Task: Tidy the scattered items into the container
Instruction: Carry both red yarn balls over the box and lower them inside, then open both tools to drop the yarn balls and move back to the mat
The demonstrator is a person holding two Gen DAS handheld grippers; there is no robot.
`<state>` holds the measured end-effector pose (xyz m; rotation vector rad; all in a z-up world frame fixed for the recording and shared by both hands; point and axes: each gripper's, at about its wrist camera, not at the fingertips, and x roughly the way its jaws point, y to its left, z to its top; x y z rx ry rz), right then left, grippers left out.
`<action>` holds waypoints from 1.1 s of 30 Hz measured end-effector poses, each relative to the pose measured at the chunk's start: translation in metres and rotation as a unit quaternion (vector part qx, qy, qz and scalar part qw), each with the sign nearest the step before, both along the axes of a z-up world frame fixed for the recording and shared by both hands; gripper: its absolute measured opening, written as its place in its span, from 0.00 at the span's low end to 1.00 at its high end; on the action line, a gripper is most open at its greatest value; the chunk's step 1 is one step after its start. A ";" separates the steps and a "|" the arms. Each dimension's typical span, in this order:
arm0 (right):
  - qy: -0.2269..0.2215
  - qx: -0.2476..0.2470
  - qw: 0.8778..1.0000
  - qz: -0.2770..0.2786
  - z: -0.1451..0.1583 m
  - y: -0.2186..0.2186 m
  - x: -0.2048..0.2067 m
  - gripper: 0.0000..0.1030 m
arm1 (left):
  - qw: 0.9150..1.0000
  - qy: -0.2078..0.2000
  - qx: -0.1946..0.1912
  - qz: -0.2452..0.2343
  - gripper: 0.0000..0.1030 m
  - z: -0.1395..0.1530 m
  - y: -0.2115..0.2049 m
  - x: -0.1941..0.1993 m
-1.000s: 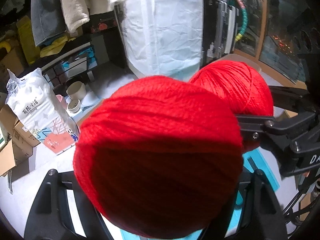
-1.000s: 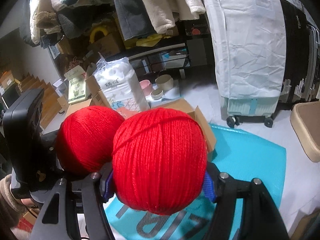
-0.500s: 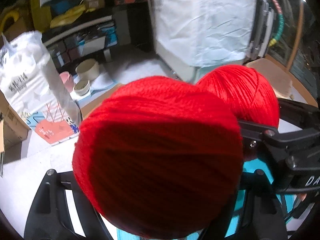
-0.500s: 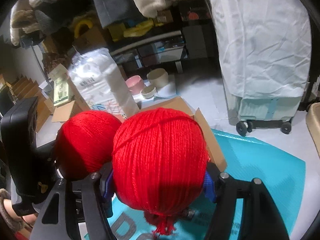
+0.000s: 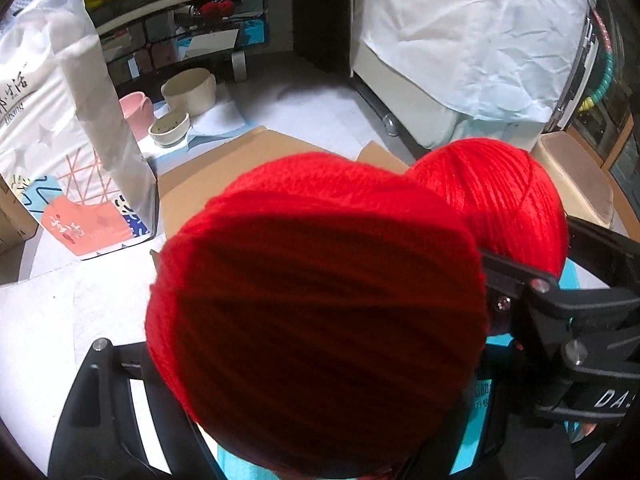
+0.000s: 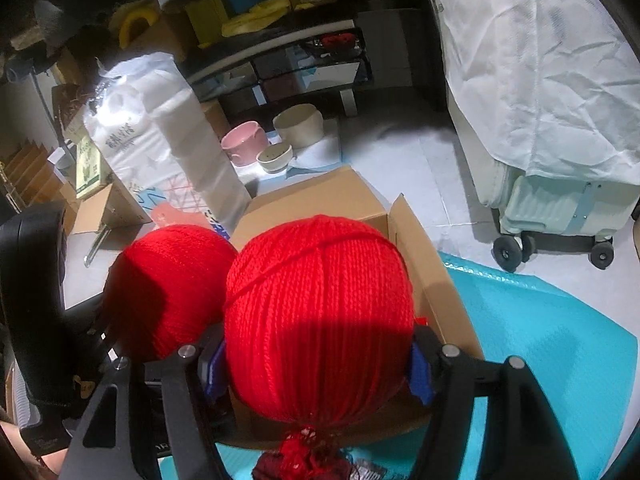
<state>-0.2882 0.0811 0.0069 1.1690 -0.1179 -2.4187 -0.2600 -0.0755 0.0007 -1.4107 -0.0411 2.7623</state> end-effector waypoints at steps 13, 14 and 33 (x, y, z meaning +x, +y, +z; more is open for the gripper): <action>-0.052 0.031 0.997 -0.052 -0.035 0.007 -0.022 0.85 | 0.997 -0.055 -0.049 0.021 0.99 -0.026 0.001 -0.021; -0.047 0.042 0.996 -0.059 -0.035 0.009 -0.021 0.86 | 0.997 -0.054 -0.050 0.023 1.00 -0.025 0.001 -0.020; -0.015 0.058 0.998 -0.036 -0.017 0.036 0.049 0.87 | 0.993 -0.081 -0.082 -0.003 1.00 -0.016 0.019 0.046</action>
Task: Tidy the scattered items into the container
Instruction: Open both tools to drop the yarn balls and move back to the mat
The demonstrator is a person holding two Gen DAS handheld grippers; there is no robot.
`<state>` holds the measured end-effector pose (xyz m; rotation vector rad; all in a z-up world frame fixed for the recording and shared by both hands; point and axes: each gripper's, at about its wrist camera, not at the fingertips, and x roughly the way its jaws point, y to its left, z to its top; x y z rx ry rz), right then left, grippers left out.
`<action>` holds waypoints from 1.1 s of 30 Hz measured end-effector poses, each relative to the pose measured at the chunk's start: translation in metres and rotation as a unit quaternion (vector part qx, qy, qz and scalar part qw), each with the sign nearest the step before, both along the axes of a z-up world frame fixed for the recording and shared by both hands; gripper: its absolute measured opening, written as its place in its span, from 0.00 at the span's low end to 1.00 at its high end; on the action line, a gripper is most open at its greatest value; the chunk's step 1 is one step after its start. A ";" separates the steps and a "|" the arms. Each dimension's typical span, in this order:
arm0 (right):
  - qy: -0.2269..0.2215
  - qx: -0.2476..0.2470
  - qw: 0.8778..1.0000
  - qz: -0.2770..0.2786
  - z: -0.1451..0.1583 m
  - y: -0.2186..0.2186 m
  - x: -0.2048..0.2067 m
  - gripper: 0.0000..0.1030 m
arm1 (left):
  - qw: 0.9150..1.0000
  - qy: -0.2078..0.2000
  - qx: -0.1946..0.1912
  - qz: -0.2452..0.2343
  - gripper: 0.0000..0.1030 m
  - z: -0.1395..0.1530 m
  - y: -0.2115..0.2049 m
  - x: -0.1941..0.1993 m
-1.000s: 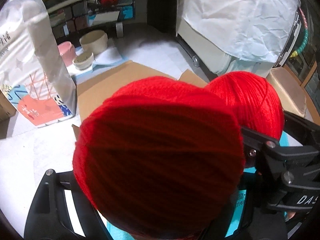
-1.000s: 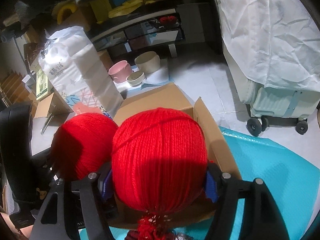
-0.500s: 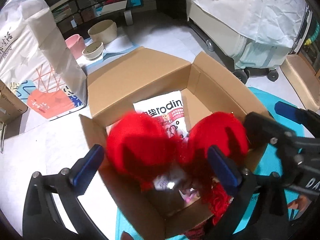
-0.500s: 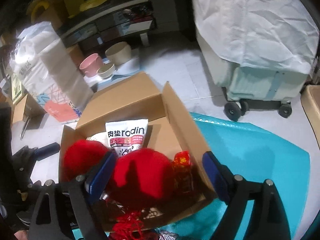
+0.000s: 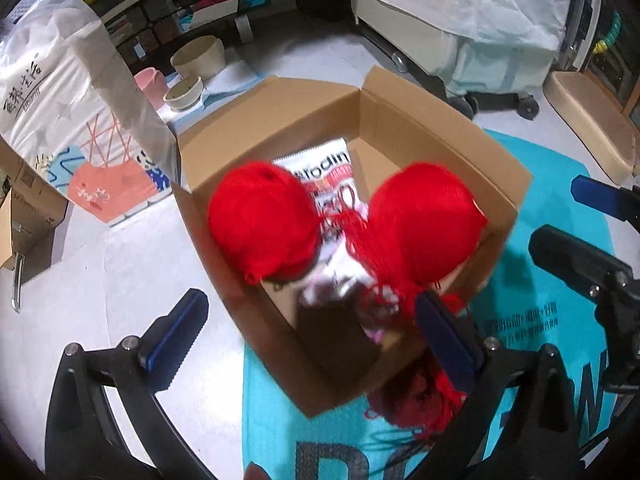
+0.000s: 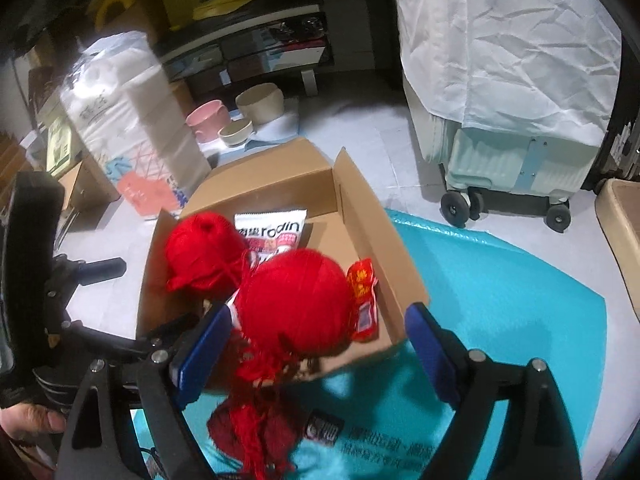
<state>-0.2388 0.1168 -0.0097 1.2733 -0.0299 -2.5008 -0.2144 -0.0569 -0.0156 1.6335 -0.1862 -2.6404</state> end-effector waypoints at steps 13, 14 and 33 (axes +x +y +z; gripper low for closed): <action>-0.013 0.008 0.999 0.037 -0.010 0.002 0.062 0.87 | 0.999 -0.027 0.010 -0.016 1.00 -0.014 0.015 0.059; -0.013 0.017 0.999 0.046 -0.015 0.000 0.070 0.86 | 0.999 -0.030 0.010 -0.018 1.00 -0.016 0.016 0.062; -0.067 0.027 0.989 0.130 -0.078 -0.031 0.090 0.61 | 0.998 -0.059 -0.001 0.020 1.00 -0.053 -0.011 0.103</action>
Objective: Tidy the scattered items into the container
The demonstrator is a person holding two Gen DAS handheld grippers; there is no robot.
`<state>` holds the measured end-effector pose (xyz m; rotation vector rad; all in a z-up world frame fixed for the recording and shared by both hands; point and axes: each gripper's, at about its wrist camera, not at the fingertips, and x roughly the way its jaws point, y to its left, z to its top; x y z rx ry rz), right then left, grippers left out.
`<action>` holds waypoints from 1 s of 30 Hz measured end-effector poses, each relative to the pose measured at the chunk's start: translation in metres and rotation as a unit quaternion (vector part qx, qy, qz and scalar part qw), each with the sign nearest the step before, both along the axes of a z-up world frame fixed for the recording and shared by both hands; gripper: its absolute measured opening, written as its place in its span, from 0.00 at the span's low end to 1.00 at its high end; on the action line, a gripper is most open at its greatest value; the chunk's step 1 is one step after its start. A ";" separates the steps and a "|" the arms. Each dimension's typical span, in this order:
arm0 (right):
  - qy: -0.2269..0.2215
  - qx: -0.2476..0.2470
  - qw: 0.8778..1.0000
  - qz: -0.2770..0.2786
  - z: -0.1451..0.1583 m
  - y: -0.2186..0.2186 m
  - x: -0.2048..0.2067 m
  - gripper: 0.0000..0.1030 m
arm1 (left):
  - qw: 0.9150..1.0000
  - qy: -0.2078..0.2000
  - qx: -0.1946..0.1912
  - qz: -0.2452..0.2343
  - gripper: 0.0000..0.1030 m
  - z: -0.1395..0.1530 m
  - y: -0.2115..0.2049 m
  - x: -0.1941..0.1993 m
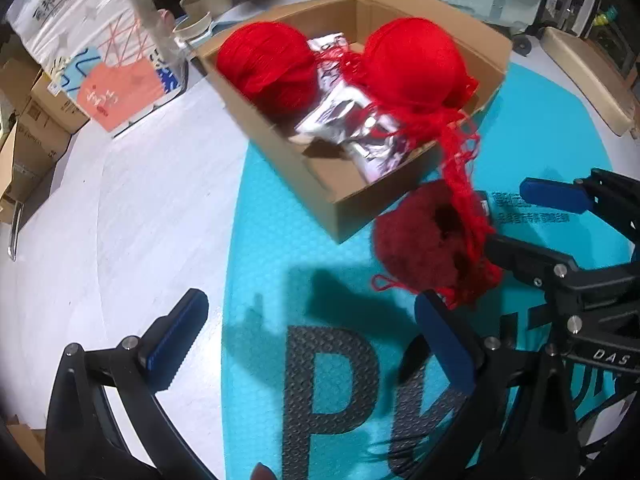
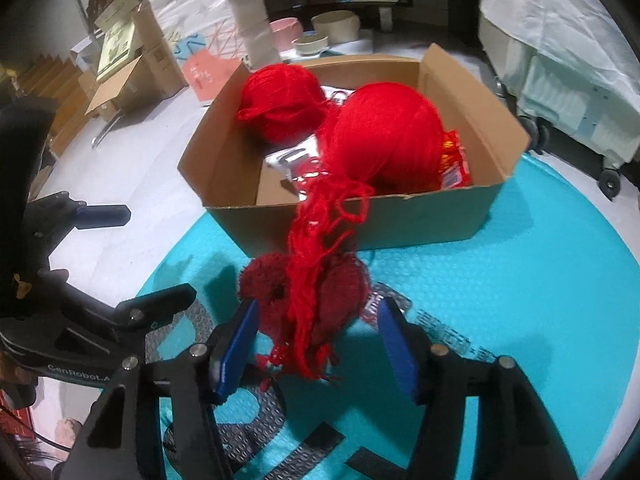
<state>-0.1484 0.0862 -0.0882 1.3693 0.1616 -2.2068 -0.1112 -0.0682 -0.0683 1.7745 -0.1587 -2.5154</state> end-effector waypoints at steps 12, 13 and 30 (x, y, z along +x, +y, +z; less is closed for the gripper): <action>-0.039 0.002 0.999 0.025 -0.031 -0.027 -0.014 0.03 | 1.000 -0.017 0.014 0.012 1.00 -0.012 -0.014 0.005; -0.034 0.006 0.999 0.016 -0.031 -0.024 -0.015 0.03 | 1.000 -0.017 0.017 0.011 1.00 -0.012 -0.014 0.005; 0.014 -0.084 0.996 0.006 0.037 0.005 -0.014 0.03 | 0.992 0.042 0.065 -0.104 1.00 0.007 0.047 -0.003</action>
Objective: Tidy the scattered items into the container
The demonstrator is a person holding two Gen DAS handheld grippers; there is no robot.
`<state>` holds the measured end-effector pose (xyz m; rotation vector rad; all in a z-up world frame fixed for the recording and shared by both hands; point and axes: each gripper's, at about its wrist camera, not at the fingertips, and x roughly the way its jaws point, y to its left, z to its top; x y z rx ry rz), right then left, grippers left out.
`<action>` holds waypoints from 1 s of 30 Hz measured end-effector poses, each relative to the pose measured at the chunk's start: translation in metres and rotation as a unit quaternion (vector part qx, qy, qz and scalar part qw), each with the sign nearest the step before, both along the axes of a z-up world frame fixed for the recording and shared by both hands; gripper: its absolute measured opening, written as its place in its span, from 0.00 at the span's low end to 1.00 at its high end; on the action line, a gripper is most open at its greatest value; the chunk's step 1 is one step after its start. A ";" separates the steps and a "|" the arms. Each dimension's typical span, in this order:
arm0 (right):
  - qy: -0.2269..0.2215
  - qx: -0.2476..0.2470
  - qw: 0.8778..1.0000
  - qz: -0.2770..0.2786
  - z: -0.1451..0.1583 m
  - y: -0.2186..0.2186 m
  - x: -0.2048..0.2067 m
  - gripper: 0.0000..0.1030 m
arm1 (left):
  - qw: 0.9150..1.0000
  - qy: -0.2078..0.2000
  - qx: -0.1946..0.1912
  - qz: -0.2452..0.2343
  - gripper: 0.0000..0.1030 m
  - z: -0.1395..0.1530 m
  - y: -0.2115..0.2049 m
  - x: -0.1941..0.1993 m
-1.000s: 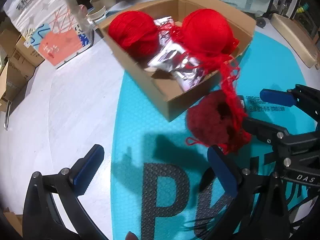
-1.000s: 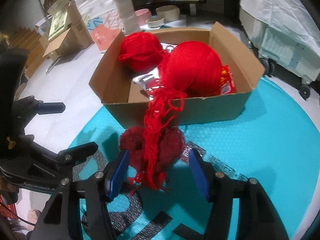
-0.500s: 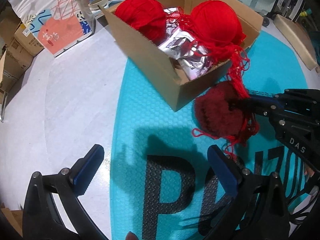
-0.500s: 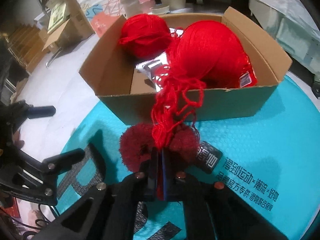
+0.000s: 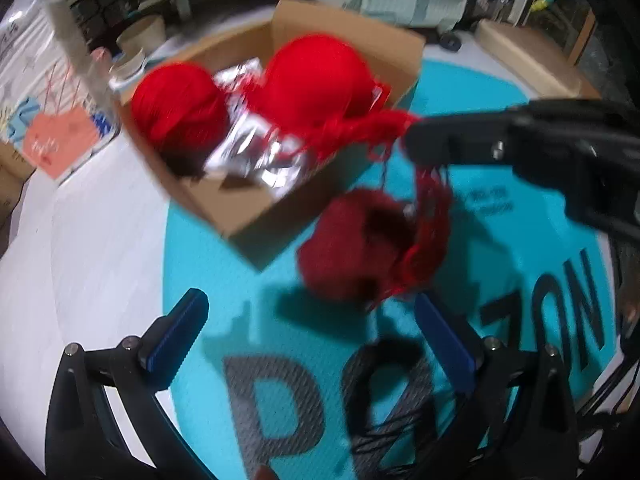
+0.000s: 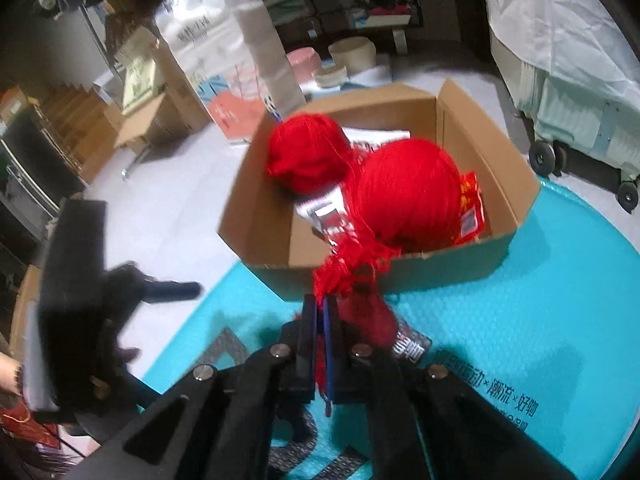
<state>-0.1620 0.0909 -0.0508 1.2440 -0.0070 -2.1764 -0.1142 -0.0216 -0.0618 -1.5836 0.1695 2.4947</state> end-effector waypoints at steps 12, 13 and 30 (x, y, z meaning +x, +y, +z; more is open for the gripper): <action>0.014 -0.057 0.998 0.001 0.044 0.014 -0.001 0.03 | 0.997 0.031 0.045 -0.046 1.00 0.018 0.025 -0.030; 0.015 -0.062 0.998 0.001 0.048 0.015 -0.002 0.02 | 0.997 0.034 0.041 -0.047 1.00 0.021 0.026 -0.032; 0.052 -0.089 0.995 -0.002 0.092 0.020 -0.021 0.02 | 0.994 0.056 0.081 -0.036 0.99 0.039 0.019 -0.073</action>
